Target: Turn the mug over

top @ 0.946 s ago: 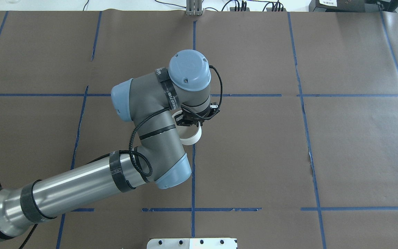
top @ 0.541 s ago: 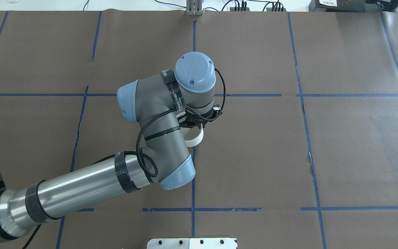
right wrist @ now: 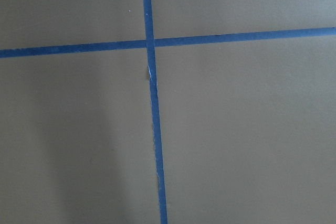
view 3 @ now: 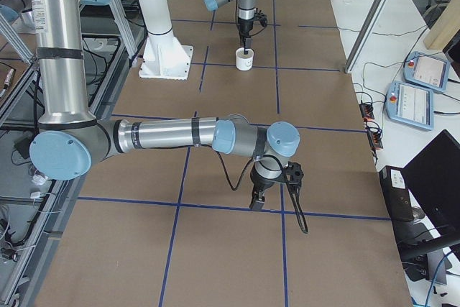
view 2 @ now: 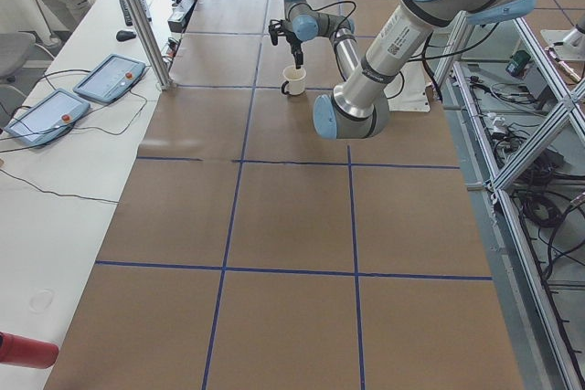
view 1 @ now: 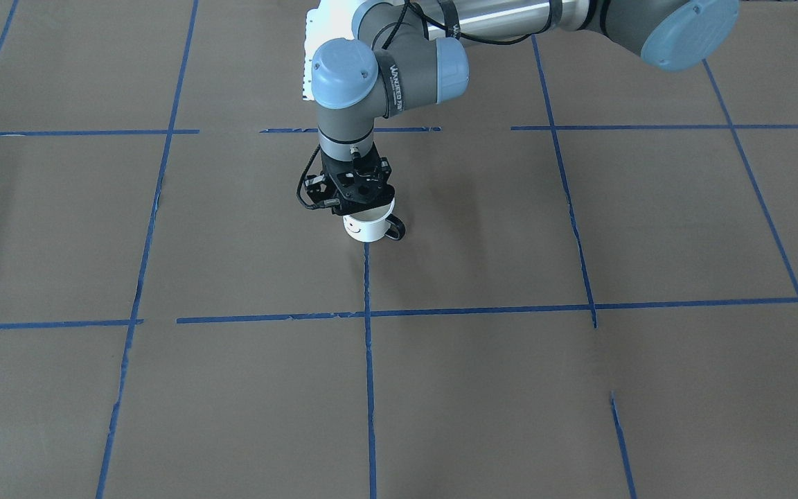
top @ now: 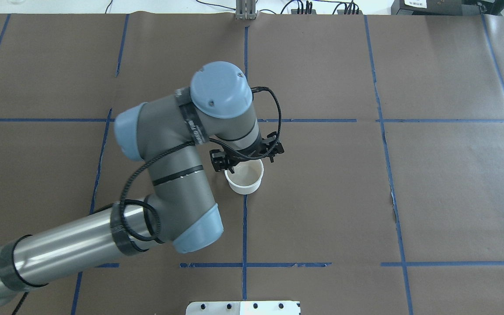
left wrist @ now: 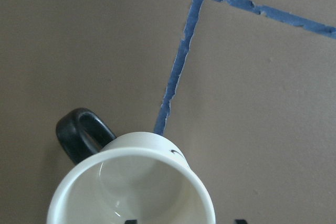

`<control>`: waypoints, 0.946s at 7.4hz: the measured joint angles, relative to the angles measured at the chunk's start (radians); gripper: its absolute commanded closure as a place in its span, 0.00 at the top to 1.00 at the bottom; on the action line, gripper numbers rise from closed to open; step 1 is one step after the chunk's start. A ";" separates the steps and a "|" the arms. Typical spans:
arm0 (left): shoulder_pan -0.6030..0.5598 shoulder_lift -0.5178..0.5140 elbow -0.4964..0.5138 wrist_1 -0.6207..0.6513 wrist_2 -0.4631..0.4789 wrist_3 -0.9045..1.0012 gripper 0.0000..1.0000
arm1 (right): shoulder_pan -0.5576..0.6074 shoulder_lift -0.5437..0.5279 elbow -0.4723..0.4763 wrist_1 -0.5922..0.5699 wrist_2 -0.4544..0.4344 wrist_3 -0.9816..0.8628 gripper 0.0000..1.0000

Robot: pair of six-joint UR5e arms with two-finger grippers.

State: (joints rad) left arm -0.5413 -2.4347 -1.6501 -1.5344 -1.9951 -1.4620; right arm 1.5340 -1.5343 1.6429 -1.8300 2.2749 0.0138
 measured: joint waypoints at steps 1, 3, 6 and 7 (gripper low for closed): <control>-0.055 0.060 -0.092 0.032 -0.027 0.084 1.00 | 0.000 0.000 0.000 0.000 0.000 0.000 1.00; -0.203 0.232 -0.207 0.057 -0.053 0.379 1.00 | 0.000 0.000 0.000 0.000 0.000 0.000 1.00; -0.494 0.547 -0.246 0.060 -0.185 0.987 1.00 | 0.000 0.000 0.000 0.000 0.000 0.000 1.00; -0.616 0.667 -0.233 0.058 -0.233 1.188 1.00 | 0.000 0.000 0.000 0.000 0.000 0.000 1.00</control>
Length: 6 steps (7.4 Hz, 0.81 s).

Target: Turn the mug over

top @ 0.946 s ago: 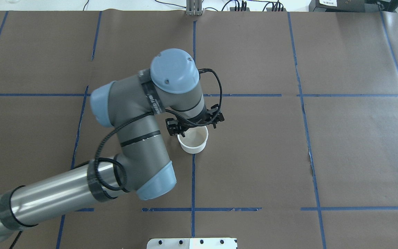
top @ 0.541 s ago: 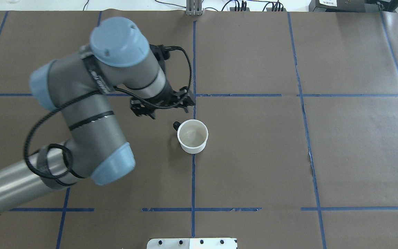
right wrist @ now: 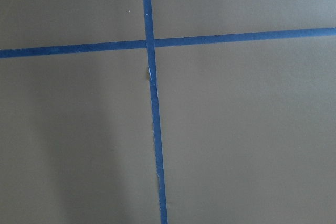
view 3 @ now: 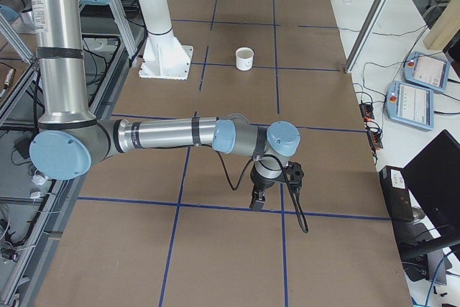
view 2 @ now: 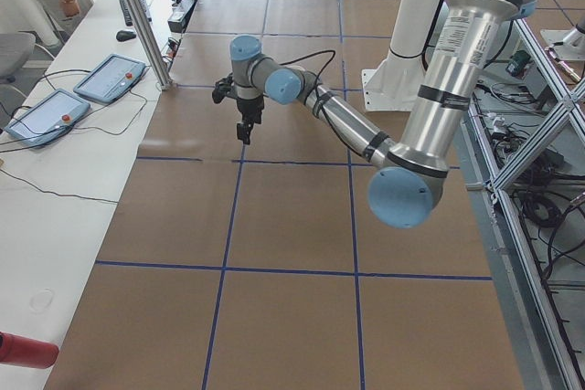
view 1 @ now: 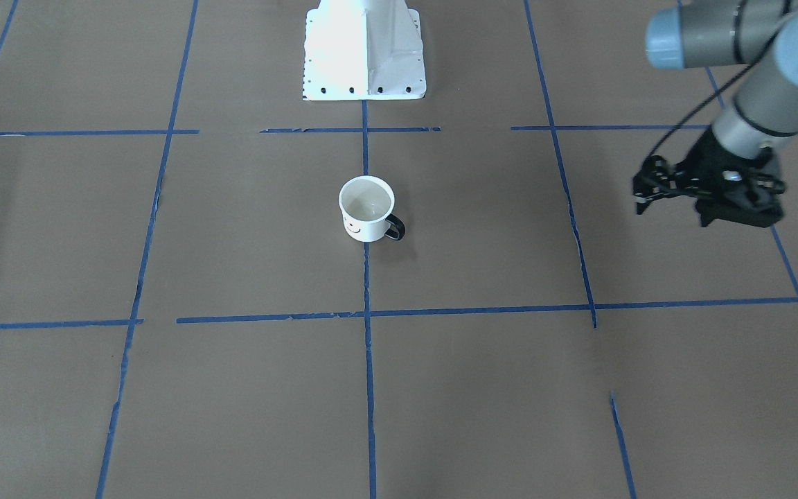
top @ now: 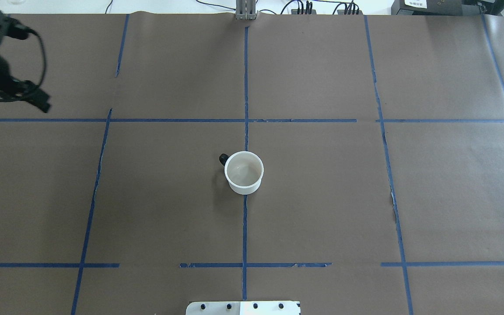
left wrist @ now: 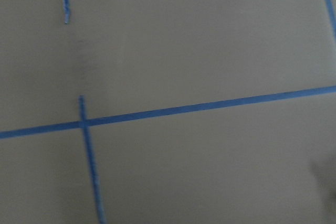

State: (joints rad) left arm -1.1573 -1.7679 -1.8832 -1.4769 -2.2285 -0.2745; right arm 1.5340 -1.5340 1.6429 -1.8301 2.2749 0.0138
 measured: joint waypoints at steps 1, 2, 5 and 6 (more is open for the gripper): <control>-0.125 0.089 0.038 -0.004 -0.029 0.180 1.00 | 0.000 0.000 0.000 0.000 0.000 0.000 1.00; -0.250 0.134 0.099 -0.003 -0.043 0.369 1.00 | 0.000 -0.001 0.000 0.000 0.000 0.000 1.00; -0.424 0.172 0.207 0.029 -0.052 0.483 1.00 | 0.000 -0.001 0.000 0.000 0.000 0.000 1.00; -0.432 0.170 0.222 0.028 -0.053 0.468 1.00 | 0.000 -0.001 0.000 0.000 0.000 0.000 1.00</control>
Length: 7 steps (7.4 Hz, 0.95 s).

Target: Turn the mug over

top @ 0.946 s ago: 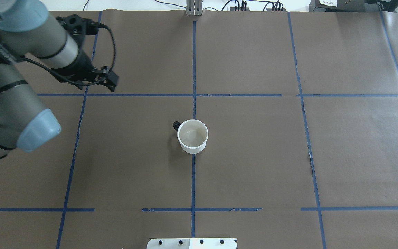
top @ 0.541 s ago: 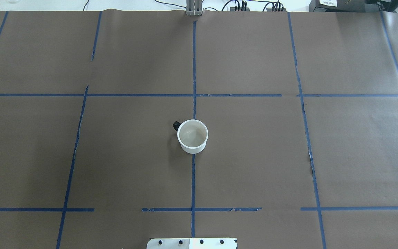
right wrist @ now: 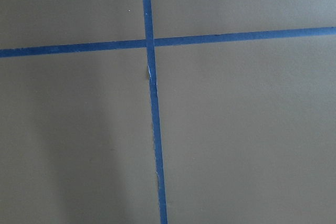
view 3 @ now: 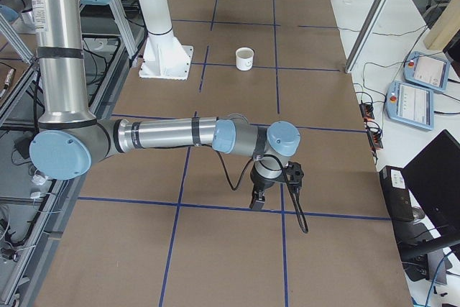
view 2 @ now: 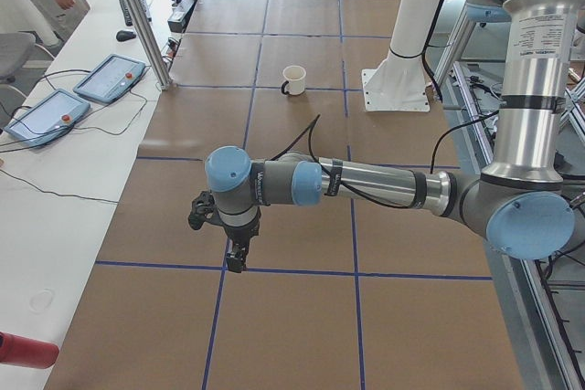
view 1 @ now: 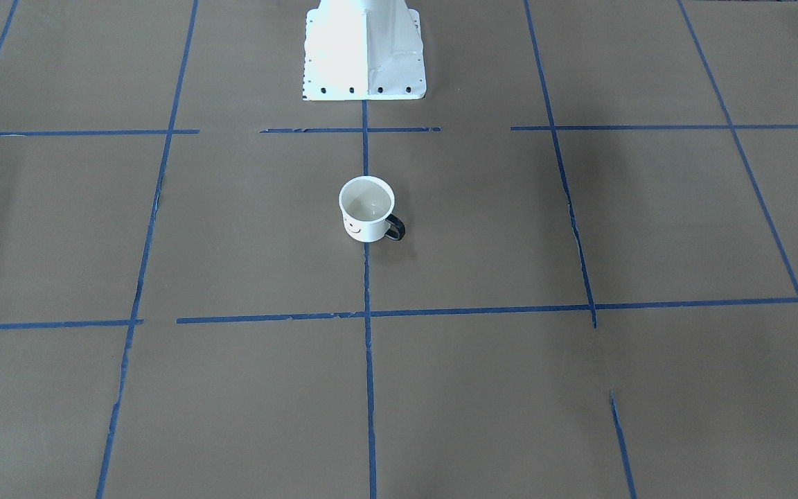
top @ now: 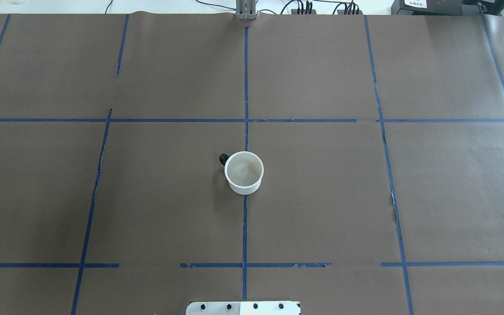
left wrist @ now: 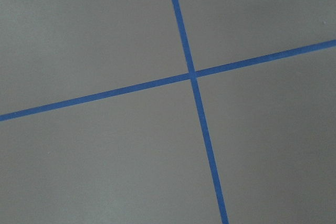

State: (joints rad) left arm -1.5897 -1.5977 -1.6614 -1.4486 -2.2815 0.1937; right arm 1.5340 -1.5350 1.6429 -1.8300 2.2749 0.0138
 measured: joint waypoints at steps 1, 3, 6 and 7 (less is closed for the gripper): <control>-0.003 -0.002 0.003 -0.003 0.002 -0.007 1.00 | 0.000 0.000 0.000 0.000 0.000 0.000 1.00; -0.004 -0.001 0.006 -0.016 0.004 -0.009 1.00 | 0.000 0.001 0.000 0.000 0.000 0.000 1.00; -0.004 0.010 0.014 -0.029 0.006 -0.009 1.00 | 0.000 0.000 0.000 0.000 0.000 0.000 1.00; -0.004 0.011 0.015 -0.030 0.004 -0.010 1.00 | 0.000 0.000 0.000 0.000 0.000 0.000 1.00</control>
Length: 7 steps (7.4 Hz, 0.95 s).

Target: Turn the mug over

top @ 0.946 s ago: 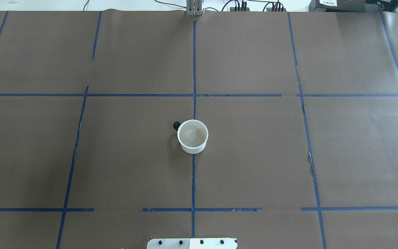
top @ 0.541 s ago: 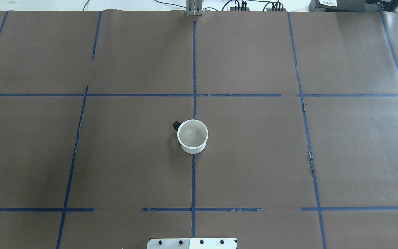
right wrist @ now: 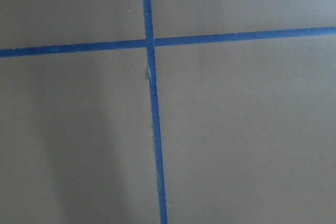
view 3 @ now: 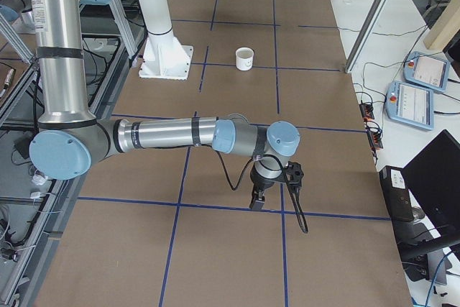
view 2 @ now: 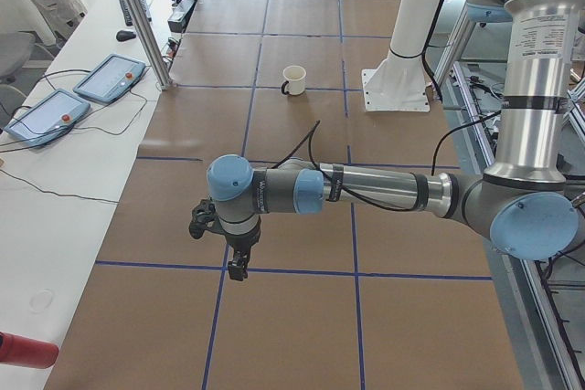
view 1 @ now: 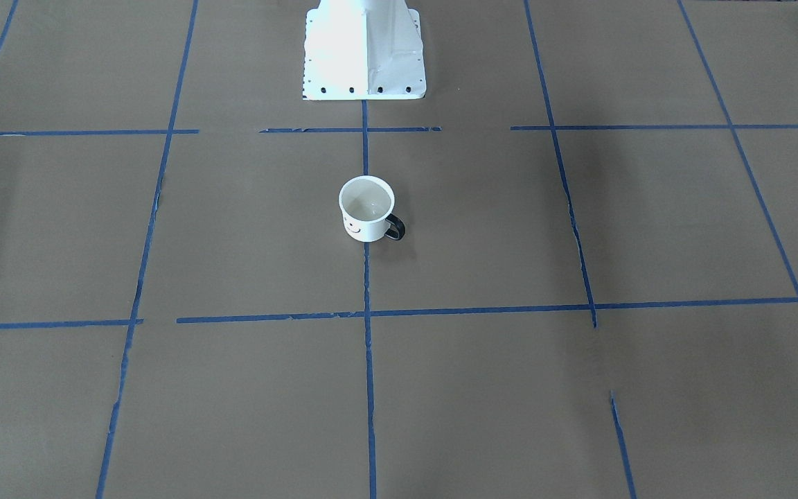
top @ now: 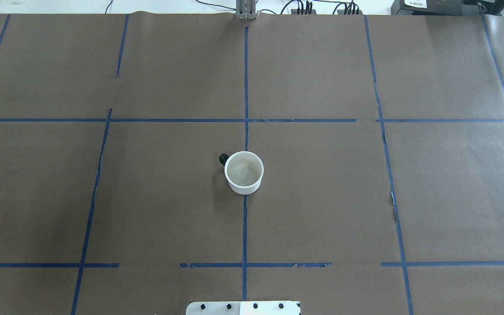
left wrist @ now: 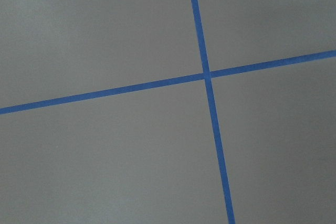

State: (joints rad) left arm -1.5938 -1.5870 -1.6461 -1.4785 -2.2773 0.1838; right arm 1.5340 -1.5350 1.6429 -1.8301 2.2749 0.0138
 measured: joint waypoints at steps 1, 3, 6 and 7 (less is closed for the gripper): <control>0.000 0.000 0.001 0.000 -0.001 0.000 1.00 | 0.000 0.000 0.000 0.000 0.000 0.000 1.00; 0.000 0.001 0.009 -0.001 -0.004 0.005 1.00 | 0.000 0.000 0.000 0.000 0.000 0.000 1.00; 0.000 0.001 0.008 -0.002 -0.004 0.008 1.00 | 0.000 0.001 0.000 0.000 0.000 0.000 1.00; 0.000 0.001 0.006 -0.002 -0.004 0.009 1.00 | 0.000 0.001 0.000 0.000 0.000 0.000 1.00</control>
State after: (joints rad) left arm -1.5938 -1.5861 -1.6397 -1.4802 -2.2813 0.1928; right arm 1.5340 -1.5342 1.6429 -1.8301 2.2749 0.0138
